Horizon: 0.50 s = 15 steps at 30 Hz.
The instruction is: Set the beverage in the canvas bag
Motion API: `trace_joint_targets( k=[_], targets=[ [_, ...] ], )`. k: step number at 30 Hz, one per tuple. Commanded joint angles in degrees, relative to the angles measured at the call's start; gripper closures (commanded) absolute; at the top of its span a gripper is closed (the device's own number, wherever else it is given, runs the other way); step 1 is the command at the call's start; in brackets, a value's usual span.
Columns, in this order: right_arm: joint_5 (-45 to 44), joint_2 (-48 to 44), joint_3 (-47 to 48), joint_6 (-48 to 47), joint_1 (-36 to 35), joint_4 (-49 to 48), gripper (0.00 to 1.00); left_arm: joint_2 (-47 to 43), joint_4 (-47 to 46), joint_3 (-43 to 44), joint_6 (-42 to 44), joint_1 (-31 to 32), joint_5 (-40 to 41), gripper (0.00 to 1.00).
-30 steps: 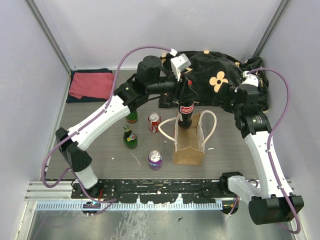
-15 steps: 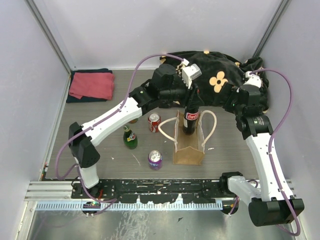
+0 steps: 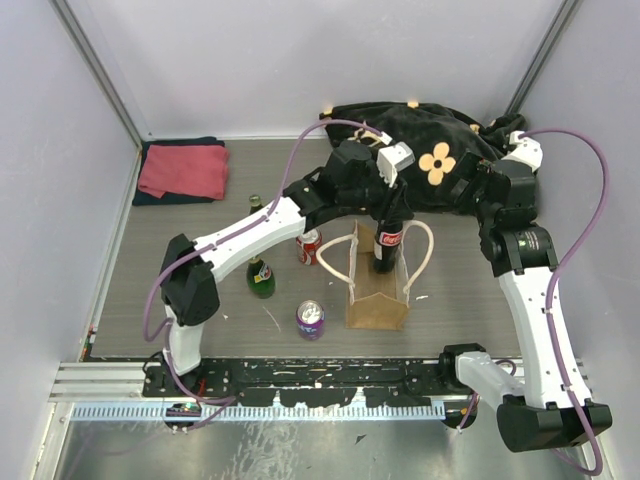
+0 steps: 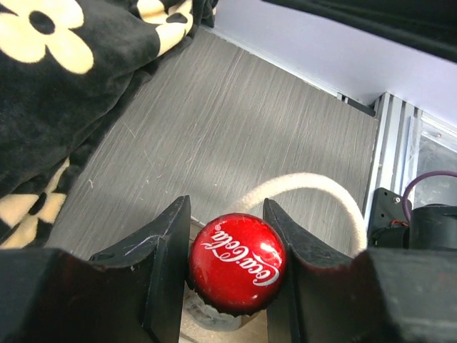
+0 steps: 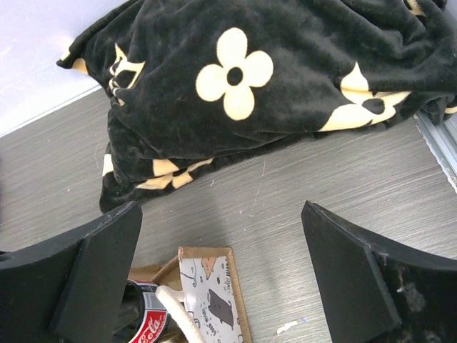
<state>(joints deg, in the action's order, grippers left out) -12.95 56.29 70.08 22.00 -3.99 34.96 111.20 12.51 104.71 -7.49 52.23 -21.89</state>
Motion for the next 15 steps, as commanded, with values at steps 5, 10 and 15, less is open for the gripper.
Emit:
trace_joint_targets(
  k=[5,10,15],
  targets=[
    [-1.55,0.27,1.61,-0.20,0.21,-1.20,0.00,1.63,-11.07,4.21,-0.34,0.34,0.28,1.00],
    [-1.40,0.09,1.17,-0.39,0.22,-1.54,0.00,2.92,-12.17,4.22,0.08,0.34,1.04,1.00],
    [-0.79,0.18,0.30,-0.39,0.21,-2.20,0.00,3.53,-13.21,3.81,0.54,0.33,1.69,1.00]
  ],
)
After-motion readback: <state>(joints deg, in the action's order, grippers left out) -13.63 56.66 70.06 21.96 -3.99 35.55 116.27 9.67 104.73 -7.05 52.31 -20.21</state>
